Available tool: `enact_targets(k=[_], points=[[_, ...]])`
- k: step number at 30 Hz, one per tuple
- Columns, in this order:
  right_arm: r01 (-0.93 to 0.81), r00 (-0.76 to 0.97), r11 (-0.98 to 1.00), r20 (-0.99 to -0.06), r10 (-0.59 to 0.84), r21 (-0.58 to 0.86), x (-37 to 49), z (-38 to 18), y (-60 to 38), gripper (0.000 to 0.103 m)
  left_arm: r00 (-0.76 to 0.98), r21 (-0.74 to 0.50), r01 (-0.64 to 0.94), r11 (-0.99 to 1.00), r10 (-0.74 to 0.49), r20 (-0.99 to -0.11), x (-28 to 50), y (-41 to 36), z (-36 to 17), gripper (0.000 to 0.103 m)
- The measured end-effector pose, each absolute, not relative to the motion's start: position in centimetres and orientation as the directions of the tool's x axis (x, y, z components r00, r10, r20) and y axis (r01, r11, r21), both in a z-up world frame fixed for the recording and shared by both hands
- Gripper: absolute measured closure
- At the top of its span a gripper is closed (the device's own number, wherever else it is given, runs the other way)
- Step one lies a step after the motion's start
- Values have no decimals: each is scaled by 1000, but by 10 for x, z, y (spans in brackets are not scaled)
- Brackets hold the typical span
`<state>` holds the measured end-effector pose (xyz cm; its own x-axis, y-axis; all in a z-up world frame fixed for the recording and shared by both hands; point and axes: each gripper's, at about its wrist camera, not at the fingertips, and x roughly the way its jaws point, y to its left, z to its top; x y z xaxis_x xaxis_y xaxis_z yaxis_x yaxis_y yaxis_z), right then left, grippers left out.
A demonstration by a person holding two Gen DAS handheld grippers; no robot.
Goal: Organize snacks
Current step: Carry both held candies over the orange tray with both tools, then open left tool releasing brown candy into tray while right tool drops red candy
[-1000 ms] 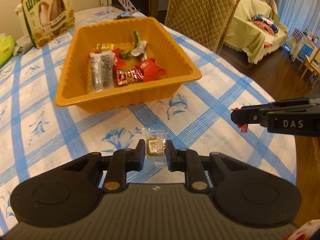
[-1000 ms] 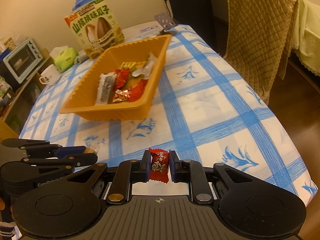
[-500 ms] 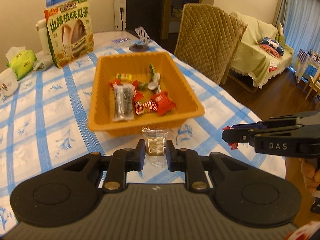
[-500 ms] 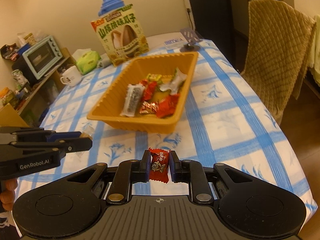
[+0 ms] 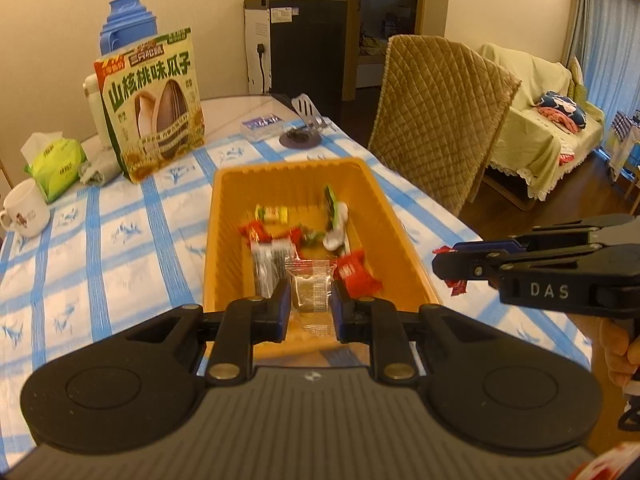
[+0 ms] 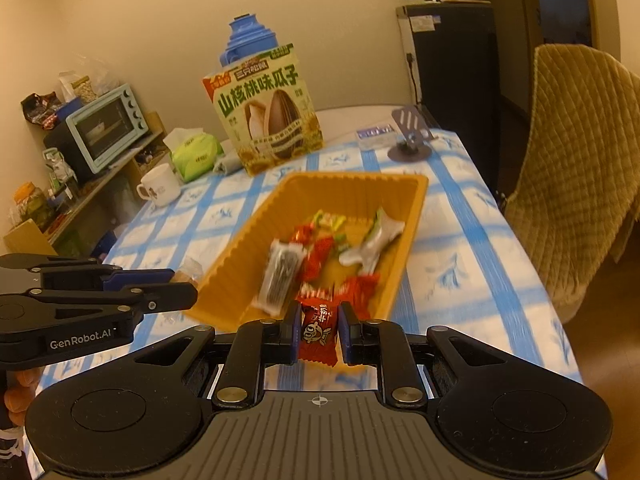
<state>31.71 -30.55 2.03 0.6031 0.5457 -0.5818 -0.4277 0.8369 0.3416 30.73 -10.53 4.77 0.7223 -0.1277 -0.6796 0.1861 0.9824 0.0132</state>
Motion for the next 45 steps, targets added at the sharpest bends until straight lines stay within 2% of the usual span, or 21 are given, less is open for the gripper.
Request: enact_targets(k=[21, 45], points=[[-455, 591, 813, -560, 581, 363, 435, 14, -293, 83, 704, 26, 112, 993, -61, -708, 427, -113, 35, 84], [-419, 577, 810, -569, 587, 410, 472, -7, -303, 83, 676, 27, 77, 997, -32, -736, 481, -115, 9, 82]])
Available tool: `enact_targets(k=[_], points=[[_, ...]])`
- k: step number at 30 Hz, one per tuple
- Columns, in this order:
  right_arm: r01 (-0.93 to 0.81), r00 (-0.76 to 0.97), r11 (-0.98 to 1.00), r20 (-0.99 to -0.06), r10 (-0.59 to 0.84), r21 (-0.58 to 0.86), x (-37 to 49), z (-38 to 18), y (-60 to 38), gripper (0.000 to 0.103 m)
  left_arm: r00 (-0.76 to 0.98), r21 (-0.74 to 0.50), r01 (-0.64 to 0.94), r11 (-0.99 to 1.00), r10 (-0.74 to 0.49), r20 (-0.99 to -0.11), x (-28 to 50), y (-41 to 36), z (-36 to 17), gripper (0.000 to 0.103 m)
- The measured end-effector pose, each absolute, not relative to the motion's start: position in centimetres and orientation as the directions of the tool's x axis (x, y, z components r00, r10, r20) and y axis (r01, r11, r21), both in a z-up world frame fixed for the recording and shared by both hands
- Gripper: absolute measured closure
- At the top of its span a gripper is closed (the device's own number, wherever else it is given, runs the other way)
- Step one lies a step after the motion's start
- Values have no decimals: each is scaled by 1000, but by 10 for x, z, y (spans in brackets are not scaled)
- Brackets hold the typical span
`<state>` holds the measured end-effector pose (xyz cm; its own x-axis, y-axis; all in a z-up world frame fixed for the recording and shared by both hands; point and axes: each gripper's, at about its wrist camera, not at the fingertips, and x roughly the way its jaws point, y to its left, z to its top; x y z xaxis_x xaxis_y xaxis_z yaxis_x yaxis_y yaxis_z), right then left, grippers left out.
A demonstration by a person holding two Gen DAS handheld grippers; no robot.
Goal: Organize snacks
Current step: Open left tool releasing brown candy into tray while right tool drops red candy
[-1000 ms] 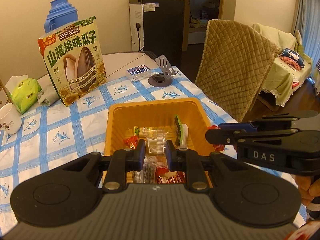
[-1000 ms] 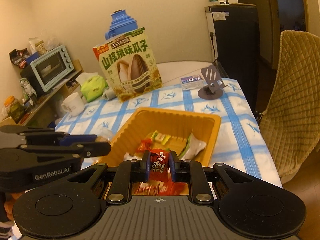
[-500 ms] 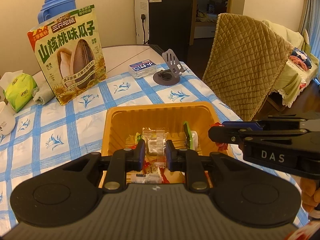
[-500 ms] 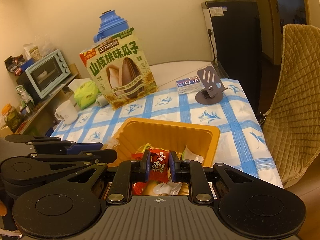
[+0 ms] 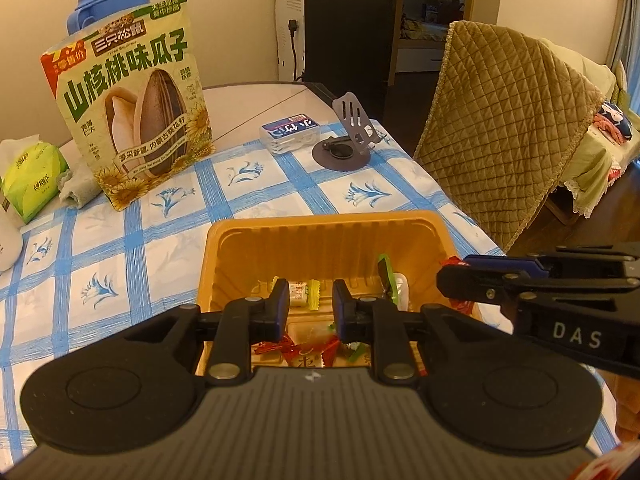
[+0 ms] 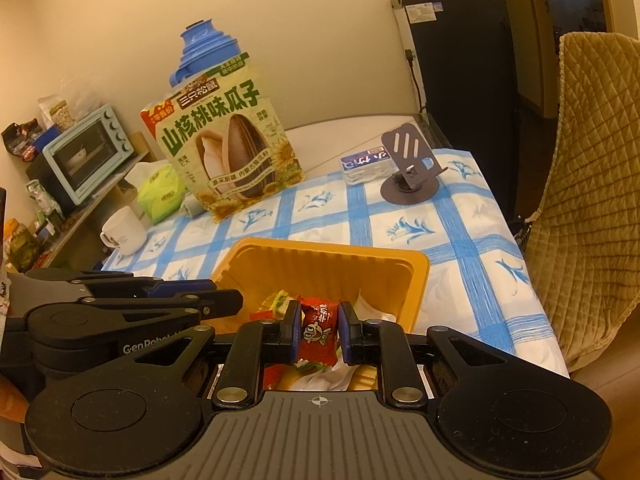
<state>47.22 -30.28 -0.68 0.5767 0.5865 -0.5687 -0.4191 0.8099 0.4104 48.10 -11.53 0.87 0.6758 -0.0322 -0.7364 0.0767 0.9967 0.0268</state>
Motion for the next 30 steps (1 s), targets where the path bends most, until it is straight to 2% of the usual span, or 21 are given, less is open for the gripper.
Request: enact_targets(k=[11, 16, 30], points=[[-425, 558, 801, -574, 599, 422, 479, -12, -301, 83, 652, -14, 43, 999, -39, -757, 469, -100, 5, 76], [-437, 546, 794, -577, 607, 421, 483, -15, -294, 83, 647, -25, 14, 1000, -28, -762, 463, -94, 4, 71], [-467, 550, 789, -568, 613, 399, 496, -13, -273, 83, 661, -32, -33, 999, -2, -750, 452, -87, 16, 65]])
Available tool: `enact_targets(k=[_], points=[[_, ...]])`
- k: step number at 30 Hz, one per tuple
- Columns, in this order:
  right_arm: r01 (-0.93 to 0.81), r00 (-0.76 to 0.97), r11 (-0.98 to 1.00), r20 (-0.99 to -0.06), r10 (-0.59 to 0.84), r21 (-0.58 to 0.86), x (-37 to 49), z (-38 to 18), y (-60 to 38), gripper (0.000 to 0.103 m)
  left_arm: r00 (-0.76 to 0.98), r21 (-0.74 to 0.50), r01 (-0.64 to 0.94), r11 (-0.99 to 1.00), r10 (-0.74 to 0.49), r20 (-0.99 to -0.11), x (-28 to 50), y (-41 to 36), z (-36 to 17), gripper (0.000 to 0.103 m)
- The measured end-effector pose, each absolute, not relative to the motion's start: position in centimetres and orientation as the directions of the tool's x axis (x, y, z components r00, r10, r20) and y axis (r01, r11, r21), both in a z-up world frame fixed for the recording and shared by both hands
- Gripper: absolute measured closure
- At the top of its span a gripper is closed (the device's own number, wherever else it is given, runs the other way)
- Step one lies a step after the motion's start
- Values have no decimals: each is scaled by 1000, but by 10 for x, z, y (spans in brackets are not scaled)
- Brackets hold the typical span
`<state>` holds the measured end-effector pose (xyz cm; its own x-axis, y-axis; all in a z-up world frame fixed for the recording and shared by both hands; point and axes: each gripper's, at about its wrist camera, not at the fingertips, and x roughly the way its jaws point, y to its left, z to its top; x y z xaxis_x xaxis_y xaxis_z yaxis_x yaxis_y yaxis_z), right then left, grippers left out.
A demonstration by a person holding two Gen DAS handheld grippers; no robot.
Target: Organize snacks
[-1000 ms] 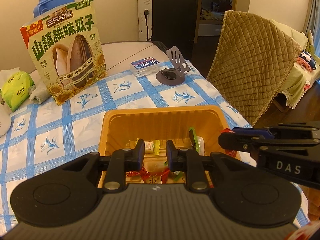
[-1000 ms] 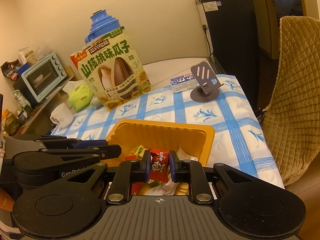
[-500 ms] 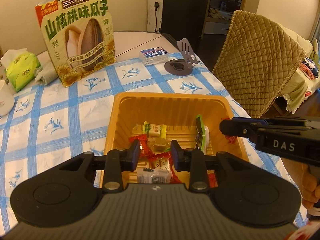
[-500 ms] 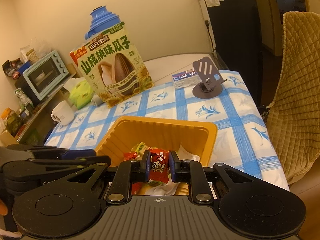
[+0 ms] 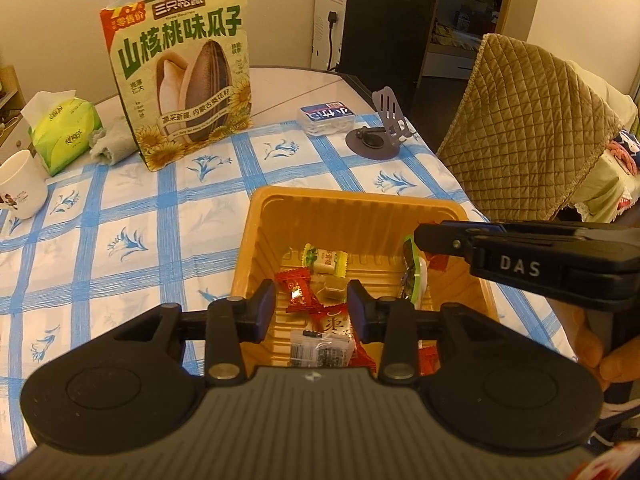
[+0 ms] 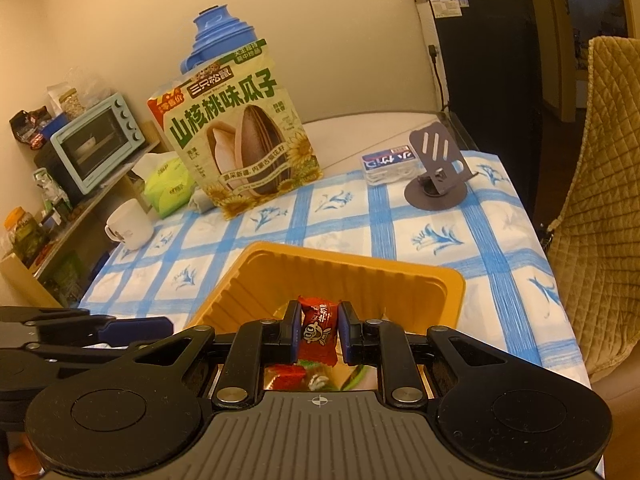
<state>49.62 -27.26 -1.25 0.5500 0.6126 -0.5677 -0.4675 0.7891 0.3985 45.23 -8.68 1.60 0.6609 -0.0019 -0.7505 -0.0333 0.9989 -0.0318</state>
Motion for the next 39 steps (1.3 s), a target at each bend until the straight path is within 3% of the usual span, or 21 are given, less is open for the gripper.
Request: enact_targets(k=[4, 6, 8, 15, 19, 30, 39], points=[[-476, 551, 775, -546, 631, 415, 499, -10, -270, 83, 667, -26, -38, 999, 6, -745, 448, -86, 20, 61], [-478, 561, 771, -529, 636, 419, 499, -7, -270, 76, 669, -26, -41, 999, 8, -743, 445, -85, 22, 58], [-483, 582, 764, -495, 645, 427, 496, -2, -273, 41, 671, -26, -44, 999, 10, -741, 443, -86, 24, 55], [-479, 594, 750, -460, 660, 456, 480, 15, -290, 33, 680, -34, -51, 998, 10, -733, 426, -86, 32, 47], [-462, 598, 759, -471, 648, 458, 459, 20, -304, 17, 689, -46, -55, 997, 5, -725, 408, -86, 39, 38], [-403, 596, 801, -537, 597, 443, 384, 25, -334, 10, 690, -48, -69, 996, 13, -724, 344, -85, 52, 29], [-389, 586, 826, -582, 564, 408, 311, 32, -331, 10, 683, -51, -74, 996, 13, -731, 275, -79, 63, 29]])
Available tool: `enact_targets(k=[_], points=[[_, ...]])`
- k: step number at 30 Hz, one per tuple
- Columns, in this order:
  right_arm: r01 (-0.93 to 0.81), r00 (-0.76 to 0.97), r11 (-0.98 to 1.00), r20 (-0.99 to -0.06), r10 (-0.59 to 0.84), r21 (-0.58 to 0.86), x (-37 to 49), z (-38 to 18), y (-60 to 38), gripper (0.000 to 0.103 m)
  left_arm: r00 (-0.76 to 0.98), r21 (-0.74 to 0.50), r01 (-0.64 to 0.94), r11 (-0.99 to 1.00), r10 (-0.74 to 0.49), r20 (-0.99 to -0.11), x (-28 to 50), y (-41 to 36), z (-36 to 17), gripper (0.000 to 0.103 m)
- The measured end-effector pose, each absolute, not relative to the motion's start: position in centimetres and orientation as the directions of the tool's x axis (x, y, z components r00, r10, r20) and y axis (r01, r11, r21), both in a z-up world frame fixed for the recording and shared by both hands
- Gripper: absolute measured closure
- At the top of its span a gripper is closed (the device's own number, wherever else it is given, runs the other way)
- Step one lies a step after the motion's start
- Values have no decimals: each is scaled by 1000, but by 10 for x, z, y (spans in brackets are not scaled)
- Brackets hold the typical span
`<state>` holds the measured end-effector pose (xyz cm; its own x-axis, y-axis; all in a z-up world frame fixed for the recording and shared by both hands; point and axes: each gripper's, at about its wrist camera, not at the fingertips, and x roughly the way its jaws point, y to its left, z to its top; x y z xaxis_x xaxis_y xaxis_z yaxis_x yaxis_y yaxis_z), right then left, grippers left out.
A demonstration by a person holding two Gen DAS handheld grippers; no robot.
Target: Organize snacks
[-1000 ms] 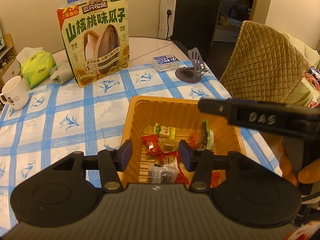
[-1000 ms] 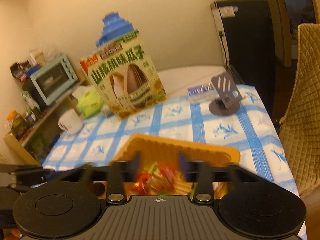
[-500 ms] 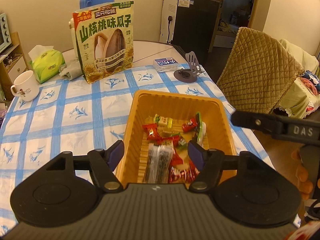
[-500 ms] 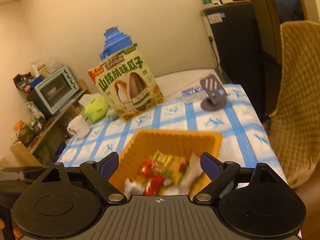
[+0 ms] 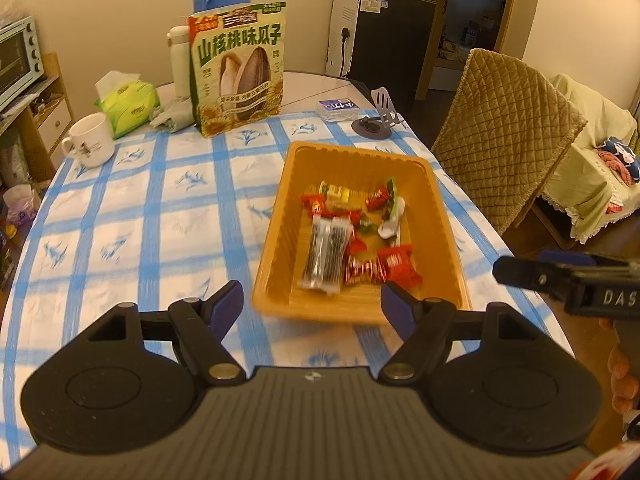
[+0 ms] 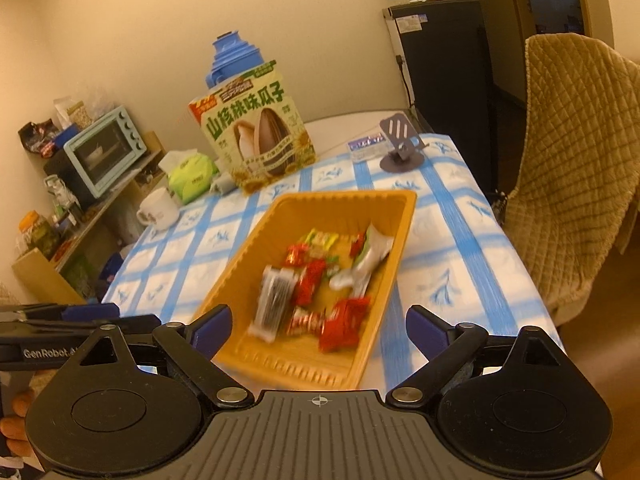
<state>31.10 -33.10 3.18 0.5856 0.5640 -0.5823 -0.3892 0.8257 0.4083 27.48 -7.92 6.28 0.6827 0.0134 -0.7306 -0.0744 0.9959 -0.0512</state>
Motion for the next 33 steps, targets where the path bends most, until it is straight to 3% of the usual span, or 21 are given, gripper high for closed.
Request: enact_targets(k=[18, 33], points=[[-360, 550, 862, -665, 505, 357, 164, 37, -292, 10, 661, -85, -44, 995, -35, -750, 125, -57, 75, 29], [-332, 529, 892, -722, 445, 307, 86, 26, -271, 10, 620, -102, -9, 995, -74, -781, 58, -42, 58, 29]])
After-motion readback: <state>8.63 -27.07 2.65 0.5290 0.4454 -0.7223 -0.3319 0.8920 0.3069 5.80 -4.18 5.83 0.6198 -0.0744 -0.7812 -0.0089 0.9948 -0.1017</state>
